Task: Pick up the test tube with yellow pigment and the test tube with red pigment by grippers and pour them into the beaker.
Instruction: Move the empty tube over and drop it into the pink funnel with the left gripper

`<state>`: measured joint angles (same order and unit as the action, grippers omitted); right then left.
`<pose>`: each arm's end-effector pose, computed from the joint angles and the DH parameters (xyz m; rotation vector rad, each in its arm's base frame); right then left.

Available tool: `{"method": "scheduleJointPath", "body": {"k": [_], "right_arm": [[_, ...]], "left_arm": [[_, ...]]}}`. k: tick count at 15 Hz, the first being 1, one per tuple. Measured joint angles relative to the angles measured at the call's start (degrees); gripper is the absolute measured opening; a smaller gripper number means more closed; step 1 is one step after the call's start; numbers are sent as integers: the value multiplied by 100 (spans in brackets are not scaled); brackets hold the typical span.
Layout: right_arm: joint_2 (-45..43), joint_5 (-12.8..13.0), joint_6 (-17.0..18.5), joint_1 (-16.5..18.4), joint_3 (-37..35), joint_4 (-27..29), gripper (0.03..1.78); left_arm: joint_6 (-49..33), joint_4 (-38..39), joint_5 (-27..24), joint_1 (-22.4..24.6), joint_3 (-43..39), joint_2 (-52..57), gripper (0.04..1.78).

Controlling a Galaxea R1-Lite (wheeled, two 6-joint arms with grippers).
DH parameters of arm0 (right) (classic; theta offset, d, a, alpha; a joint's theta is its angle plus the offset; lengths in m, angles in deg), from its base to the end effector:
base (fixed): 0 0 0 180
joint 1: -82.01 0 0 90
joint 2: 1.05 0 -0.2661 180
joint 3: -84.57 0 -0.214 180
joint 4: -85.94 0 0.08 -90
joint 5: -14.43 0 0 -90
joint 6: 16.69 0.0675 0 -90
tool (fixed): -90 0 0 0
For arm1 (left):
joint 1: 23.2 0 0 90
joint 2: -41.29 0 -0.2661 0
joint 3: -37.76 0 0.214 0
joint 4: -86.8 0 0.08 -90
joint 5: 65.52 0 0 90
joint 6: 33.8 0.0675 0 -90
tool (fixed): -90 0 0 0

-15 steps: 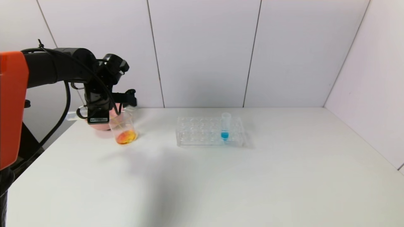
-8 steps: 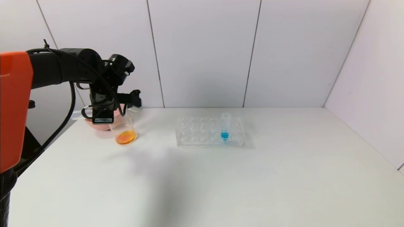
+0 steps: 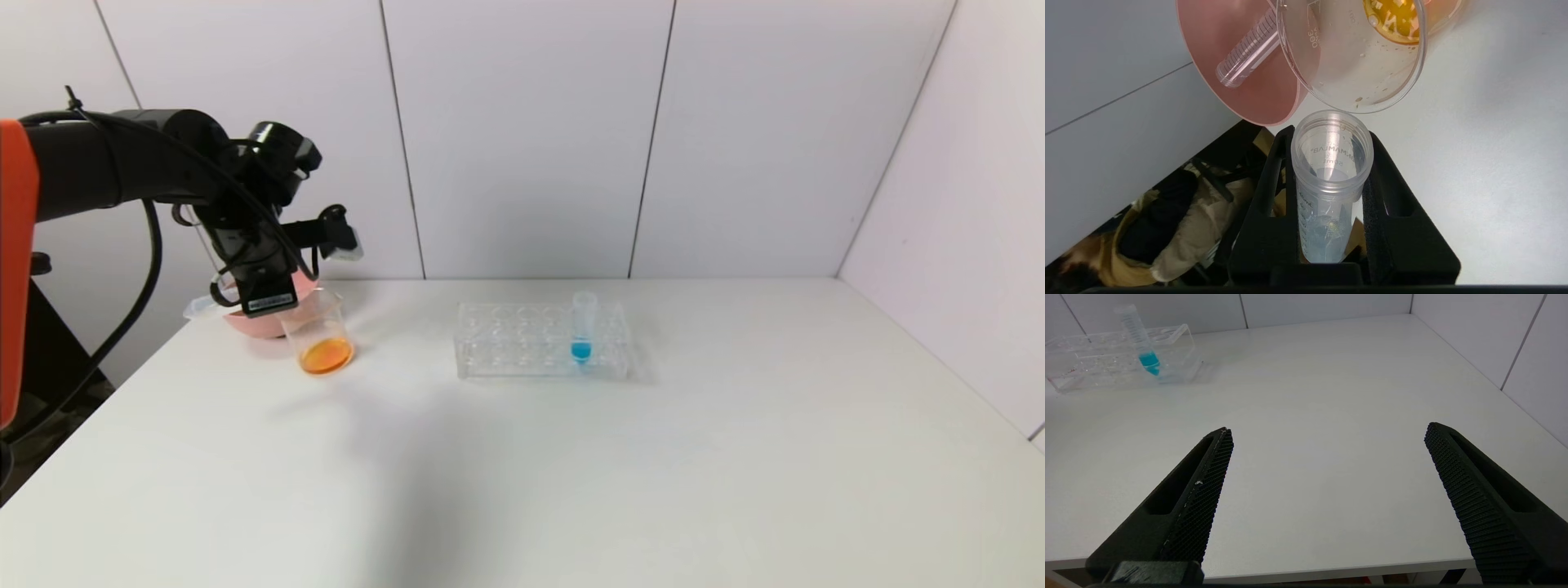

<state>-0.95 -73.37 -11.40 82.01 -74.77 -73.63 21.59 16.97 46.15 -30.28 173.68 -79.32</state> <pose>0.0817 -0.0026 0.0760 0.0924 -0.0040 -0.0383 0.4246 -0.0276 0.1693 1.1250 0.9814 -0.2342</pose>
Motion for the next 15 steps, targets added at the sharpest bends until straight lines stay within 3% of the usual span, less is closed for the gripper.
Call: {"method": "scheduleJointPath", "body": {"k": [2,6,9,12,15], "right_arm": [[0,0,0,0,0,-2,171],[0,0,2,0,0,0,171],[0,0,2,0,0,-2,171],[0,0,2,0,0,-2,171],[0,-2,2,0,0,-2,171]], "left_arm": [[-691,245,-621,201,-68,118,45],[-2838,711,-1599,616,-222,628,45],[-4269,1662,-2185,983,-846,1213,45],[-5107,3134,-2126,1220,-2069,1770,45],[-5732,4976,-1497,1295,-3434,2108,45]]}}
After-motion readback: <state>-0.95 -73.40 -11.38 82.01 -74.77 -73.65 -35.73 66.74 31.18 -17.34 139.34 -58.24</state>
